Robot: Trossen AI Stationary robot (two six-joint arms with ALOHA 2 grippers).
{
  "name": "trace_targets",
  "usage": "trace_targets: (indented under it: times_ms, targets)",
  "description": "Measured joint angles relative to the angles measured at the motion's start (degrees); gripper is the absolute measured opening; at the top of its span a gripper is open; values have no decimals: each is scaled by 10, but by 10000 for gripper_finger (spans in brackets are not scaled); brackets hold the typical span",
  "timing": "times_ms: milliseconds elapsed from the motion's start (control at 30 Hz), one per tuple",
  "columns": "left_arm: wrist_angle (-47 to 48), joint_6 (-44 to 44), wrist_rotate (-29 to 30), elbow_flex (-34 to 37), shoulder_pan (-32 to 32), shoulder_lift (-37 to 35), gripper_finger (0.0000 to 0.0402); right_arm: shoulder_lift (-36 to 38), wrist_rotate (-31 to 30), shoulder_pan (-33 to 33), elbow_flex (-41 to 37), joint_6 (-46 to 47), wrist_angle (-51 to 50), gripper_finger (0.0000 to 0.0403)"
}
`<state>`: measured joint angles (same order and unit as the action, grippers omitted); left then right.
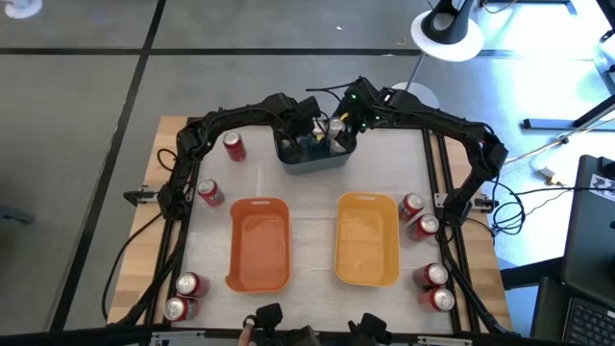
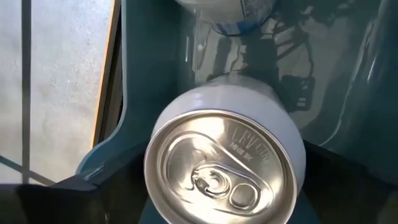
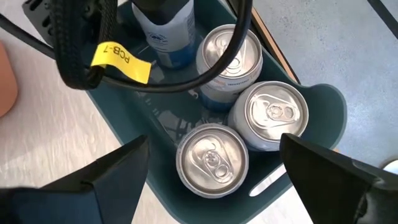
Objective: Sort soda cans
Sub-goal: Put the blue-white soda can into the green bin, then put the top left red-black soda can into the orange bin
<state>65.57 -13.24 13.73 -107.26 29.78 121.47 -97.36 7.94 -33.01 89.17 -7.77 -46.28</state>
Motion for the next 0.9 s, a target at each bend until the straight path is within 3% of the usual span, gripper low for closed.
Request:
trace_targets:
  times_ms: [500,900]
  targets:
    - [6,20,17,-28,-5,-81,335,0,0,0,0,0,0,356]
    - [183,109,20,-27,9,-188,335,0,0,0,0,0,-1,356]
